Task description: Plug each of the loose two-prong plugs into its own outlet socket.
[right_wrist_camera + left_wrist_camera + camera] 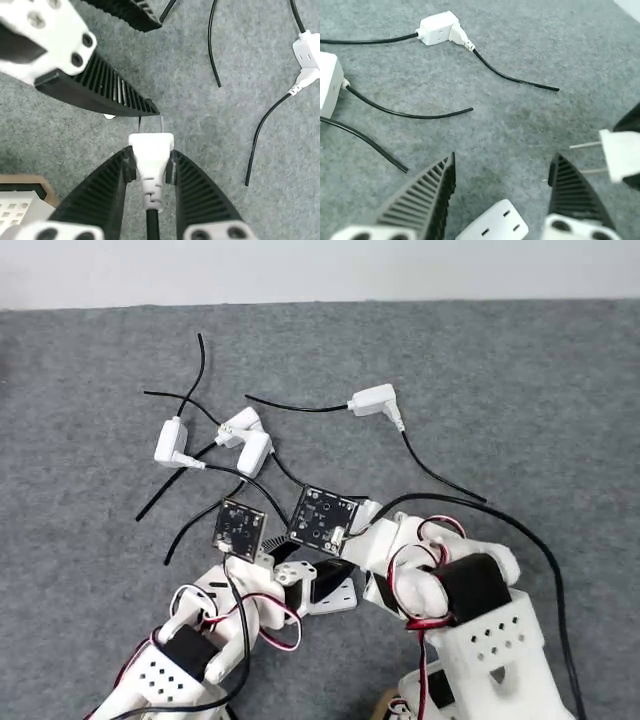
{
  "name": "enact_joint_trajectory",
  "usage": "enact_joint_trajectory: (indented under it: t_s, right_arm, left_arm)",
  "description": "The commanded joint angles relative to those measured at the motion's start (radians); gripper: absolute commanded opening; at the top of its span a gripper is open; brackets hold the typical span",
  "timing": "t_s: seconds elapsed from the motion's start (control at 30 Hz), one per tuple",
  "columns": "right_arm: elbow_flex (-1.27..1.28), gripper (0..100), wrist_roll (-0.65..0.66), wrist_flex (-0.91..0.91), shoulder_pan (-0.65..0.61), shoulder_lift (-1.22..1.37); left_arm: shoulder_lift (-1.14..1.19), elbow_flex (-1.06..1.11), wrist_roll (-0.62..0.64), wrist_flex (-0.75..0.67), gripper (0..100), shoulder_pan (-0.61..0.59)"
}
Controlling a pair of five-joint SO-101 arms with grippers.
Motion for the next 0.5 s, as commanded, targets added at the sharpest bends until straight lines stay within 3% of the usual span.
enact_joint_trajectory:
  t_s: [0.0, 0.47]
  right_arm:
    - [-0.068, 0.9, -0.038, -0.005, -0.01, -0.016]
    - [-0.066, 0.9, -0.091, -0.047, -0.022, -0.007]
  left_arm:
    - [-0.009, -0.004, -0.002, -0.02, 28, 0.006]
    - [-0.011, 0.005, -0.003, -0.023, 28, 0.006]
